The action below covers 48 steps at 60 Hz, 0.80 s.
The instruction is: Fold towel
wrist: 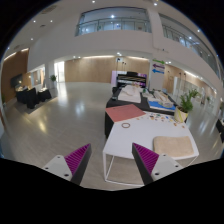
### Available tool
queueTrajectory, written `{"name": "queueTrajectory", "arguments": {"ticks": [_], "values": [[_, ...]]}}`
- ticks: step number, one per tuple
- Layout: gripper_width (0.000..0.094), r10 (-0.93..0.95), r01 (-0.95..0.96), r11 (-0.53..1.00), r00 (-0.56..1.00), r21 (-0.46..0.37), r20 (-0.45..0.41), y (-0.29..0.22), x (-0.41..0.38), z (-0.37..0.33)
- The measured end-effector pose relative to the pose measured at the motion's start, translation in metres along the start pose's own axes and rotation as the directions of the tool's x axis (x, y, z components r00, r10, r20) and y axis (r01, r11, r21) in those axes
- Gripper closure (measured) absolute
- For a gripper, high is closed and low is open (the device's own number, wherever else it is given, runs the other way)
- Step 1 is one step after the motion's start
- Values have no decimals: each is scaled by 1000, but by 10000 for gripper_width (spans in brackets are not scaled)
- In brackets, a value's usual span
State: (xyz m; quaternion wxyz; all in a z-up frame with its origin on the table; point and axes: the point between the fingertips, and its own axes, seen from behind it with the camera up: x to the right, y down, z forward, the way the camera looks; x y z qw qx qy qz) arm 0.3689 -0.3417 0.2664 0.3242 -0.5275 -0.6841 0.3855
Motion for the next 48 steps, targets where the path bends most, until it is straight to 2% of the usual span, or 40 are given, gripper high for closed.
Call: {"name": "queueTrajectory", "arguments": {"ticks": [8, 27, 38, 48], "values": [[80, -8, 6, 1000, 997, -16, -80, 13, 37, -5], [85, 6, -25, 997, 972, -78, -236, 76, 179, 49], [87, 11, -31, 997, 965, -74, -263, 100, 237, 130], [86, -4, -21, 995, 970, -97, -244, 122, 281, 229]]}}
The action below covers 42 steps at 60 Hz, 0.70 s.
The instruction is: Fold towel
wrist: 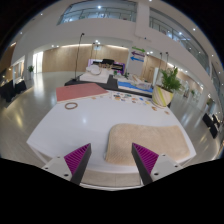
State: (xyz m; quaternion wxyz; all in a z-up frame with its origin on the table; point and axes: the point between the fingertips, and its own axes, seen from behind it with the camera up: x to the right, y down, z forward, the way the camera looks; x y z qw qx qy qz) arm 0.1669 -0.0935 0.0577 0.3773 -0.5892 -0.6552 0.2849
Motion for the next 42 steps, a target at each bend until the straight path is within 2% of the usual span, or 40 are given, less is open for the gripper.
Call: {"name": "queueTrajectory", "arguments": {"ticks": [6, 17, 19, 21, 24, 28, 35, 42], "values": [[91, 12, -12, 1000, 1000, 3, 10, 2, 9, 51], [95, 64, -63, 997, 998, -52, 22, 16, 17, 107], [126, 83, -82, 996, 996, -44, 27, 14, 16, 112], [170, 92, -90, 995, 995, -49, 26, 15, 17, 114], [468, 74, -73, 996, 997, -51, 12, 15, 21, 116], [866, -11, 6, 998, 997, -60, -83, 15, 45, 120], [902, 8, -7, 996, 1000, -93, 1, 11, 42, 113], [903, 90, -83, 993, 993, -78, 78, -22, 75, 85]]}}
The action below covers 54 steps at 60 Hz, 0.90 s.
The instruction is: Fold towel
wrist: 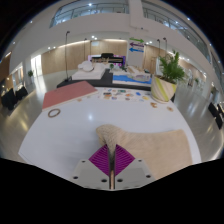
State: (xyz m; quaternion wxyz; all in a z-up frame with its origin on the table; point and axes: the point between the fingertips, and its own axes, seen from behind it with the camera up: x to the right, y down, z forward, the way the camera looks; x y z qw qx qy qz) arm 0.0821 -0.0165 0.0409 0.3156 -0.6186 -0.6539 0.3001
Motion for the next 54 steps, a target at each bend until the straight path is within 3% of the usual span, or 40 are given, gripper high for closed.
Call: {"name": "queueTrajectory", "arguments": {"ticks": [12, 18, 28, 30, 37, 39, 43, 54], "values": [[903, 86, -86, 996, 996, -4, -7, -34, 132, -32], [902, 93, -95, 995, 993, -29, -71, -19, 202, -25], [888, 86, -90, 995, 993, -50, -84, 14, 247, -1], [809, 89, -93, 994, 992, -48, -86, 19, 248, 3], [42, 92, -97, 995, 985, -24, -145, 11, 267, -22], [126, 105, -108, 994, 983, -13, -154, 7, 267, -38], [71, 119, -123, 992, 981, -16, -156, -1, 266, -78], [82, 86, -96, 995, 974, -36, -211, -4, 252, -225]]}}
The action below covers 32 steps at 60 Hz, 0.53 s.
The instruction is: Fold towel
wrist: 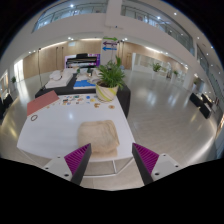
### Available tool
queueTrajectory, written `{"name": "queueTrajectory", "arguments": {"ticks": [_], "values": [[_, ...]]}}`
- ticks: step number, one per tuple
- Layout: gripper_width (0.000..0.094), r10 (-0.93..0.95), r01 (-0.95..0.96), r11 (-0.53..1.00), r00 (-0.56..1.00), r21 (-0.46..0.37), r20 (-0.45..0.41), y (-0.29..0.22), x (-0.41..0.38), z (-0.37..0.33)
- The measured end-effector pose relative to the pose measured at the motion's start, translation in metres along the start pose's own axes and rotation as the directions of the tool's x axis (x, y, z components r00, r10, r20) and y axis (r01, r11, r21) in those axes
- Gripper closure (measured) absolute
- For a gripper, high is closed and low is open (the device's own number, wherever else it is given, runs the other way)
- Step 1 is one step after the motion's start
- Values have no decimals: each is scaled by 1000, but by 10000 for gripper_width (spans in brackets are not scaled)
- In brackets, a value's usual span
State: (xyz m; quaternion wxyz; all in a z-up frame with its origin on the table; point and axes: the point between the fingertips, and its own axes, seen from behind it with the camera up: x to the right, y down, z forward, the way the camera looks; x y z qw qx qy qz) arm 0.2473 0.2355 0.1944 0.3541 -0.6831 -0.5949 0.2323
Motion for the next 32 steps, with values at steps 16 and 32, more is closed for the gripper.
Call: {"name": "queueTrajectory", "arguments": {"ticks": [16, 32], "values": [[83, 34, -33, 999, 999, 11, -12, 19, -11, -99], [79, 25, -24, 1000, 999, 20, -46, 21, -9, -97]]}}
